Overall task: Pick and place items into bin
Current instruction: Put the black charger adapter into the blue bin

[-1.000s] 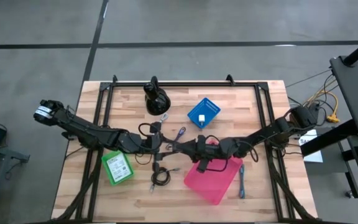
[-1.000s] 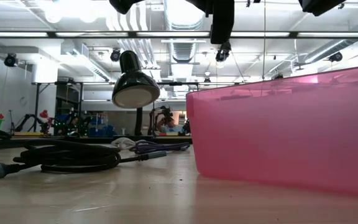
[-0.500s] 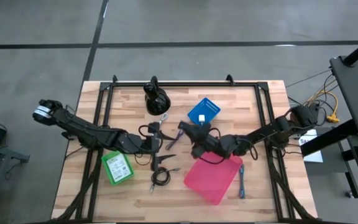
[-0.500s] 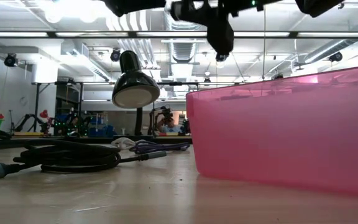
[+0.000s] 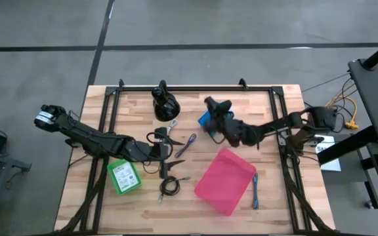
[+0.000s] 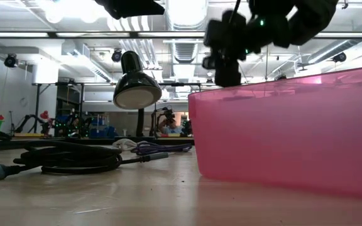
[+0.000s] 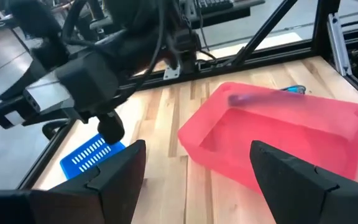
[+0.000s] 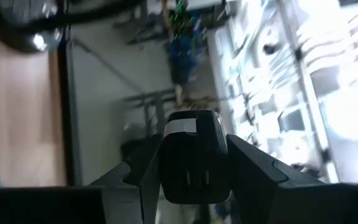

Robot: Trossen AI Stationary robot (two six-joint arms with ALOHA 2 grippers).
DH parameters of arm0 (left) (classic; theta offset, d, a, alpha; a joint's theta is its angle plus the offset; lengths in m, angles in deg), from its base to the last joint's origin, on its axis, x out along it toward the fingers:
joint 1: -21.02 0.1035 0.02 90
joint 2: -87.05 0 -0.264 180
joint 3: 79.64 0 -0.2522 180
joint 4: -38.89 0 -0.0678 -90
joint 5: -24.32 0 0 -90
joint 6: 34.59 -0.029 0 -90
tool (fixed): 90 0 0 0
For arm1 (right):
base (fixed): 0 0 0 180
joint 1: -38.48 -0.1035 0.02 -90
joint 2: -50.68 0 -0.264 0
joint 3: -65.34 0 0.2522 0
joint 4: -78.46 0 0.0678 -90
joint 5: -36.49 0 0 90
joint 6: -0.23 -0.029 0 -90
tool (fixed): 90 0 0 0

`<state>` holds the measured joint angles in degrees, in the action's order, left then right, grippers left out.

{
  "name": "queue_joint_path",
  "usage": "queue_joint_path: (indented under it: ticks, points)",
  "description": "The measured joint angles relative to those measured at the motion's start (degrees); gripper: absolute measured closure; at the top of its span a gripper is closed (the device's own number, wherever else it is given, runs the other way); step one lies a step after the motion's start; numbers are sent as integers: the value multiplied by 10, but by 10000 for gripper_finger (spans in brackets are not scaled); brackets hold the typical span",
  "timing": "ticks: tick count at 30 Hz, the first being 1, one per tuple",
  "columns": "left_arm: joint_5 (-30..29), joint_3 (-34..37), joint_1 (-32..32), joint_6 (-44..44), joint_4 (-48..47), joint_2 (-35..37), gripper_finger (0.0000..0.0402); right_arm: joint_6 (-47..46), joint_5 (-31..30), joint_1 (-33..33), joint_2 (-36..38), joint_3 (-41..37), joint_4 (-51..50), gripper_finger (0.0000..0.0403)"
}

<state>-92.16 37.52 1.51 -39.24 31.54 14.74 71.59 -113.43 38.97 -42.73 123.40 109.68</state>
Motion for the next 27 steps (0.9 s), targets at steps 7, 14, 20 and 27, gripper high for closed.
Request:
queue_joint_path:
  ticks: [7, 14, 20, 27]
  points:
    - [-31, 0, 0, 27, -1, 1, 130, -300, 118, 63, 55, -1, -316, 265]
    - [-52, 0, 0, 28, -1, 2, 130, -492, 302, 97, 125, 2, -457, 265]
    - [-54, 0, 0, 28, -1, 1, 130, -571, 479, 120, 169, 3, -520, 265]
    - [-53, 0, 0, 28, -6, 2, 130, -679, 530, 179, 159, 3, -575, 265]
